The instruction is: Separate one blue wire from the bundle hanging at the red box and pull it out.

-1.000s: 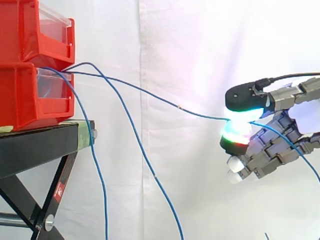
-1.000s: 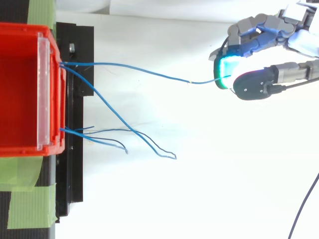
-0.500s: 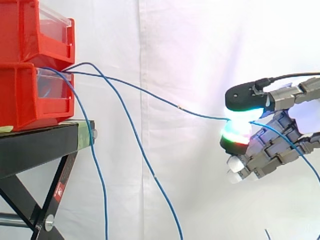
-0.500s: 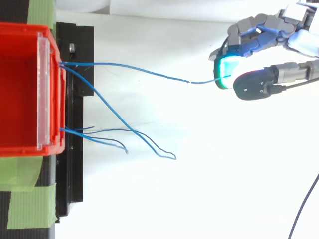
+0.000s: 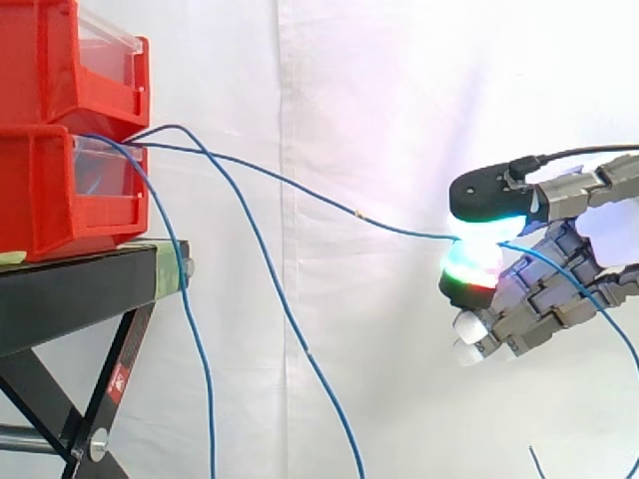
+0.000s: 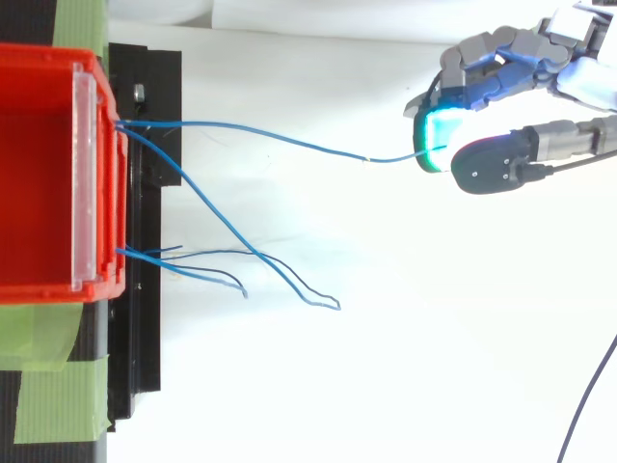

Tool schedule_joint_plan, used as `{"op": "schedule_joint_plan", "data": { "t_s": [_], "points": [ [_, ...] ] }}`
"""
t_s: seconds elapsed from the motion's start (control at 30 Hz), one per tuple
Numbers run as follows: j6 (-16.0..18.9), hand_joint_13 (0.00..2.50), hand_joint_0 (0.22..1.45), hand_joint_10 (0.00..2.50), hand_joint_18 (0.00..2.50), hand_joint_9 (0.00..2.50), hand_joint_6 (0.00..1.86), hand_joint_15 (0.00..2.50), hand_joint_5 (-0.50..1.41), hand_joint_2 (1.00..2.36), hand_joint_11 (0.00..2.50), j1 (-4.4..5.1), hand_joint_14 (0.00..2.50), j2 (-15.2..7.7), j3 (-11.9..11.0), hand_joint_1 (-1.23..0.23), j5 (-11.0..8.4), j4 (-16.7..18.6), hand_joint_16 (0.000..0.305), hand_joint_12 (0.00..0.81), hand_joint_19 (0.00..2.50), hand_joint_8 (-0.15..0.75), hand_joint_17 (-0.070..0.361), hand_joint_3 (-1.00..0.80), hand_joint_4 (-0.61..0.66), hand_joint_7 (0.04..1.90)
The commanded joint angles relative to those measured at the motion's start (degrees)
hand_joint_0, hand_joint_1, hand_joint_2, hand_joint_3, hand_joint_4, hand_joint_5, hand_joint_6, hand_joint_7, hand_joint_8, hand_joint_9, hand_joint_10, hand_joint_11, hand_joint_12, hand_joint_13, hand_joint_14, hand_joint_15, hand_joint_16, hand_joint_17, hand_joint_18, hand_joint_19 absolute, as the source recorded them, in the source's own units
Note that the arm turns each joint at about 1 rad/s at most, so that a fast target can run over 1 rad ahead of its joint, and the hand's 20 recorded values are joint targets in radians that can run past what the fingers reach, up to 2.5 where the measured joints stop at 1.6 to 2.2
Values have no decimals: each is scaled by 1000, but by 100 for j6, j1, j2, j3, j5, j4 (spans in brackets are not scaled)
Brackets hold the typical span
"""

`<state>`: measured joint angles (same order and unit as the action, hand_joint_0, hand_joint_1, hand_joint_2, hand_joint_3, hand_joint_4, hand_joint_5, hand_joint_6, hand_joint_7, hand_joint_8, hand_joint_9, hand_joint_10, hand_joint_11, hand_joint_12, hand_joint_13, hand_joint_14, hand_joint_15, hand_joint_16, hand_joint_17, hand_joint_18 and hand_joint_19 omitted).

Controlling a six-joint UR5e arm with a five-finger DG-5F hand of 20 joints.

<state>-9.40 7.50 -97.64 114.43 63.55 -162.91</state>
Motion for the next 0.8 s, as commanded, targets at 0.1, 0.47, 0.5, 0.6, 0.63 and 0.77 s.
{"op": "schedule_joint_plan", "data": {
  "t_s": [0.1,0.47,0.5,0.6,0.63,0.77],
  "points": [
    [0,367,597,17,294,808,806,234,-137,1028,597,-3,9,-1,0,-765,0,-4,53,372,368,305,120,38,117,1390],
    [0,356,596,19,277,806,806,234,-136,1028,596,6,9,-1,0,-764,0,-4,54,375,369,309,121,33,124,1396],
    [0,353,595,19,276,807,806,236,-137,1028,595,6,11,-1,0,-763,0,-4,54,373,371,309,121,33,120,1390],
    [0,356,593,17,276,808,805,232,-136,1028,595,6,9,8,0,-762,0,5,54,374,372,310,121,38,120,1393],
    [0,357,594,18,277,809,805,227,-136,1029,595,6,9,-1,0,-763,0,5,54,375,367,310,121,34,121,1393],
    [0,356,594,17,276,814,805,231,-136,1028,600,-3,10,8,0,-763,0,5,54,375,372,310,122,38,122,1392]
  ]
}}
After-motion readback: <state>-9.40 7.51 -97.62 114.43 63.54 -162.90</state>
